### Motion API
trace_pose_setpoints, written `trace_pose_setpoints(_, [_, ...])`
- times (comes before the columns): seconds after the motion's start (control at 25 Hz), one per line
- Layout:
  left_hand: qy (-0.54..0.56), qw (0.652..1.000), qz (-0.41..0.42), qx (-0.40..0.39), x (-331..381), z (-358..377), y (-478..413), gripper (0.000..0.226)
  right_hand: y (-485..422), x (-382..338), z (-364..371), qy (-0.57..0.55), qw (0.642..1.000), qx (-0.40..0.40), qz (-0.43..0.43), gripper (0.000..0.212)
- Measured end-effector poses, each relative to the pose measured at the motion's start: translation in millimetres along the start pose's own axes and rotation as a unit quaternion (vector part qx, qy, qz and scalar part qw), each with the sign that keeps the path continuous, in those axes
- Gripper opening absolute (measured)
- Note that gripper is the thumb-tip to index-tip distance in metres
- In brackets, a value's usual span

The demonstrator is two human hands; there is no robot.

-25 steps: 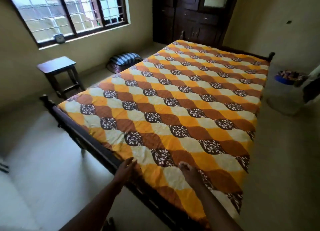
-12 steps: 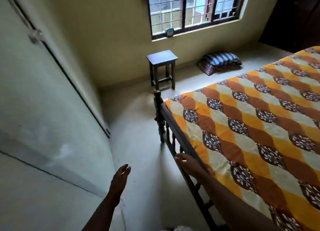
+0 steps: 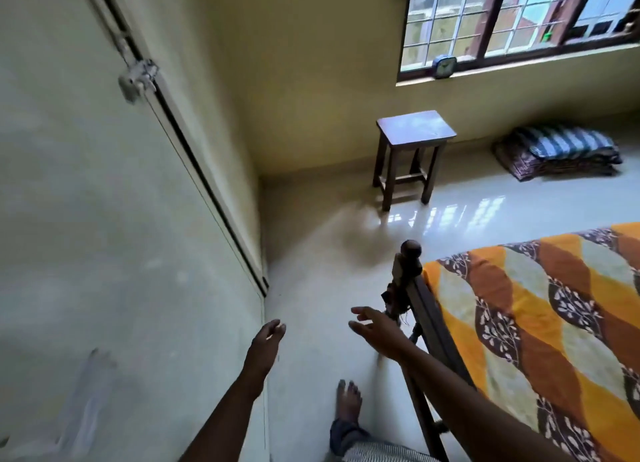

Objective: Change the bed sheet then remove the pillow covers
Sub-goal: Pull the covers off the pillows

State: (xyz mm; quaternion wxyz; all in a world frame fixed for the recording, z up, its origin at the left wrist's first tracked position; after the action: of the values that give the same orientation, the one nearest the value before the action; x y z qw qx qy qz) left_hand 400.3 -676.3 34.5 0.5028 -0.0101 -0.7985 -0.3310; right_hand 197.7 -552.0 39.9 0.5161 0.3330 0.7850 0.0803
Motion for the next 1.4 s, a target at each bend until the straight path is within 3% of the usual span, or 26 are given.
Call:
trace_pose_setpoints(0.2, [-0.065, 0.996, 0.024, -0.054, 121, 19, -120, 0.035, -116, -58, -84, -0.007, 1.000, 0.021, -0.003, 0.036])
trace_pose_setpoints(0.48, [-0.186, 0.958, 0.073, -0.205, 250, 113, -284, 0.038, -209, -45, -219, -0.067, 0.981, 0.177, 0.042, 0.028])
trace_pose_setpoints(0.76, [-0.278, 0.877, 0.107, -0.377, 363, 261, -409, 0.036, -252, 4, -317, -0.230, 0.873, 0.386, 0.188, 0.025])
trace_pose_setpoints(1.12, [-0.391, 0.709, 0.204, -0.551, 443, 499, -436, 0.031, -249, 62, -373, -0.296, 0.743, 0.494, 0.341, 0.035])
trace_pose_setpoints(1.28, [-0.389, 0.678, 0.198, -0.592, 482, 611, -434, 0.038, -262, 107, -445, -0.320, 0.710, 0.532, 0.332, 0.035])
trace_pose_setpoints(1.4, [-0.399, 0.674, 0.180, -0.596, 517, 687, -434, 0.041, -277, 136, -522, -0.330, 0.702, 0.538, 0.330, 0.034])
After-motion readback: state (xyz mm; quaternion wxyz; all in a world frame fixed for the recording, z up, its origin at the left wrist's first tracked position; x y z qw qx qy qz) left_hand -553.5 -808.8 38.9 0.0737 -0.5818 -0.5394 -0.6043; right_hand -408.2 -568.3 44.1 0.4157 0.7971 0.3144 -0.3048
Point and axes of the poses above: each hand's wrist, its own y-axis away from the middle knuckle, its own z-axis out of the palm, x = y × z, the point moved 3 cm from there along -y, towards the middle knuckle, and after that the axes turned 1 degree about -y, right-handed, at the moved point
